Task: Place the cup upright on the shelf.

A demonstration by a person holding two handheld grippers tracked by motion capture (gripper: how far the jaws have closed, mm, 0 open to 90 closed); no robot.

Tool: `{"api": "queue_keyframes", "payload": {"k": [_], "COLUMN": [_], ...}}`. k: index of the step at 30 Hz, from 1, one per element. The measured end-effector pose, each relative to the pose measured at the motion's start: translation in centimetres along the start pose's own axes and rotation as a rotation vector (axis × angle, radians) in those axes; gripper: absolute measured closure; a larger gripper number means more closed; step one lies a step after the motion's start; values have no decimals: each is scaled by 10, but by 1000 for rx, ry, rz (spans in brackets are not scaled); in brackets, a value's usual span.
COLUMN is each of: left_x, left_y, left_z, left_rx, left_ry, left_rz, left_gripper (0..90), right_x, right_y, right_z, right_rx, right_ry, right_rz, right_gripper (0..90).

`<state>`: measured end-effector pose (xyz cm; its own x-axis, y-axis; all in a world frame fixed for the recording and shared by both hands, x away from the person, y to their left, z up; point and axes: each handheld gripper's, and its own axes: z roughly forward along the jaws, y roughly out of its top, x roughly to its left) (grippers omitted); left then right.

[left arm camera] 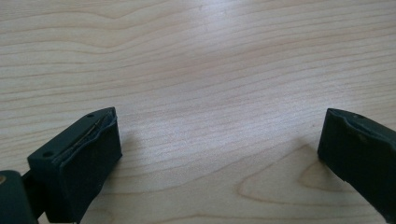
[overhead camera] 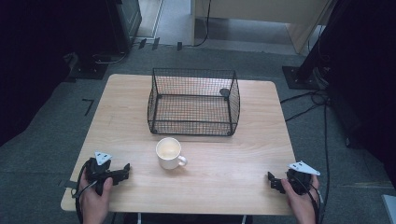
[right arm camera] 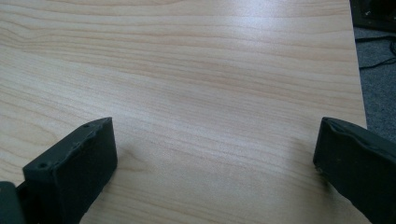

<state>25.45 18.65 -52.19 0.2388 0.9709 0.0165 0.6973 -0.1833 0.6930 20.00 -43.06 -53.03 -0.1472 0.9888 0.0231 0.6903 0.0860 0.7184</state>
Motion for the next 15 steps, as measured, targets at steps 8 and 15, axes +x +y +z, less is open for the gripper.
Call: {"api": "queue_keyframes", "payload": {"k": [8, 15], "left_x": [0, 0], "left_y": [0, 0], "left_z": [0, 0], "left_rx": [0, 0], "left_ry": [-1, 0], "left_rz": [0, 0], "left_gripper": [0, 0], "right_x": [-2, 3], "right_y": [0, 8], "right_z": [-1, -8], "right_rx": [-9, -60], "right_ry": [-6, 39], "right_rz": [34, 108], "right_gripper": [0, 0]}}
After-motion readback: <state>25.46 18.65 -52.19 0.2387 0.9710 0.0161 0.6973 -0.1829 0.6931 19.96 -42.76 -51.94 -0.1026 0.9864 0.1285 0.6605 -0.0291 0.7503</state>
